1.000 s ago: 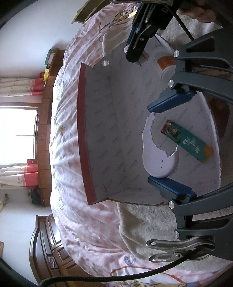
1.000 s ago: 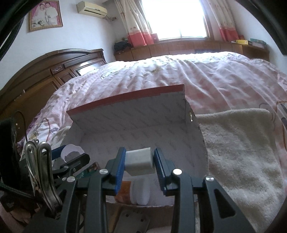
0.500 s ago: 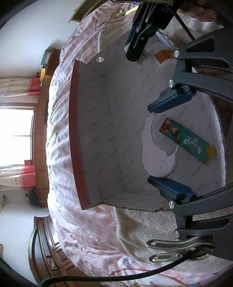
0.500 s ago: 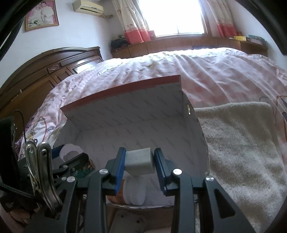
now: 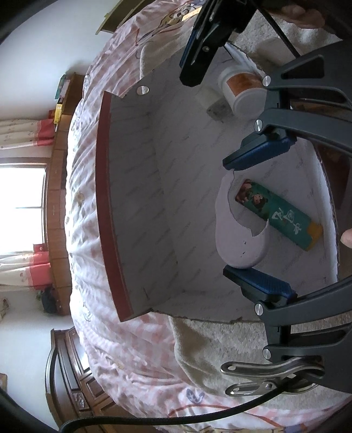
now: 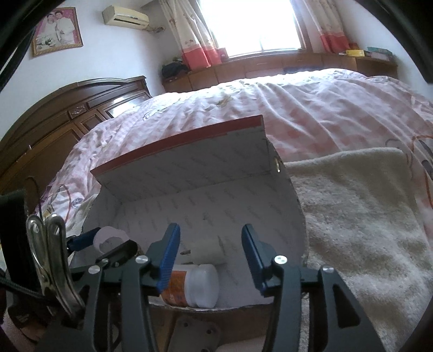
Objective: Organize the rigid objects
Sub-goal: 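Open both grippers to release the plug and hook into the box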
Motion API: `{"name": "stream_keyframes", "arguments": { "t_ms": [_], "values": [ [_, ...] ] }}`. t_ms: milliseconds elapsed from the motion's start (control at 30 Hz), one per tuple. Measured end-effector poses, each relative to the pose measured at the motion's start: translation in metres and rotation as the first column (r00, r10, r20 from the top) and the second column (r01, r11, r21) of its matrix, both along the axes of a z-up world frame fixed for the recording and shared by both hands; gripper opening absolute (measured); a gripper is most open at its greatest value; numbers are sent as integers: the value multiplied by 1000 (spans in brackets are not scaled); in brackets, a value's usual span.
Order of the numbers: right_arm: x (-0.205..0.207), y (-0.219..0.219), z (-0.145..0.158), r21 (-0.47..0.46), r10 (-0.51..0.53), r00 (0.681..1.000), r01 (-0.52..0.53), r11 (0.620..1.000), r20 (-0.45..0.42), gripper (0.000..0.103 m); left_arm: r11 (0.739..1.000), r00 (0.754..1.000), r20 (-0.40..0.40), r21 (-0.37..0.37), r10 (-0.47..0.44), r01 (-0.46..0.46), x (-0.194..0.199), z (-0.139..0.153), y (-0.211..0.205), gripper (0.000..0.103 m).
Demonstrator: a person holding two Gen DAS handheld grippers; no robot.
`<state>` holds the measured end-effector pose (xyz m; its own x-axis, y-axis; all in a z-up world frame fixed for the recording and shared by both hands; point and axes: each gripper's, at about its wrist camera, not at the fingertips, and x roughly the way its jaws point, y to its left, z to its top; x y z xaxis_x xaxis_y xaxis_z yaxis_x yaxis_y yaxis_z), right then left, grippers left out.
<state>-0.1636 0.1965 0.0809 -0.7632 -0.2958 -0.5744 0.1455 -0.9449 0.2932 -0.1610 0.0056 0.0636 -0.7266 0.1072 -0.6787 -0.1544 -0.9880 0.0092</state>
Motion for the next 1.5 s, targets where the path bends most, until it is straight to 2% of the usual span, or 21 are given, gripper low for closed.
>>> {"name": "stream_keyframes", "arguments": {
  "t_ms": [133, 200, 467, 633, 767, 967, 1167, 1367, 1500],
  "values": [
    [4, 1, 3, 3, -7, 1000, 7, 1000, -8, 56, 1000, 1000, -12, 0, 7, -7, 2, 2, -3, 74],
    [6, 2, 5, 6, -10, 1000, 10, 1000, -12, 58, 1000, 1000, -10, 4, 0, 0, 3, 1, -3, 80],
    [15, 7, 12, 32, -34, 999, 35, 999, -37, 58, 1000, 1000, -5, 5, -18, 18, 11, 2, -2, 80],
    [23, 15, 16, 87, -102, 992, 108, 990, -77, 61, 1000, 1000, -9, 16, -13, 13, 17, 3, -7, 80],
    [20, 22, 8, 92, -137, 990, 140, 986, -37, 62, 1000, 1000, 8, 5, -2, 2, 17, -3, -9, 80],
    [23, 12, 7, 127, -118, 992, 124, 984, -54, 67, 1000, 1000, 15, 19, 0, -1, 17, -5, -14, 80],
    [27, 8, 6, 94, -113, 993, 117, 989, -46, 68, 1000, 1000, 8, 13, -8, 8, 15, -6, -20, 80],
    [33, 0, 5, 114, -93, 994, 98, 989, -54, 68, 1000, 1000, 15, -1, 16, -16, 14, -5, -26, 80],
    [34, 10, 8, 62, -96, 994, 98, 993, -43, 68, 1000, 1000, -6, 2, 13, -13, 23, 3, -26, 80]
  ]
}}
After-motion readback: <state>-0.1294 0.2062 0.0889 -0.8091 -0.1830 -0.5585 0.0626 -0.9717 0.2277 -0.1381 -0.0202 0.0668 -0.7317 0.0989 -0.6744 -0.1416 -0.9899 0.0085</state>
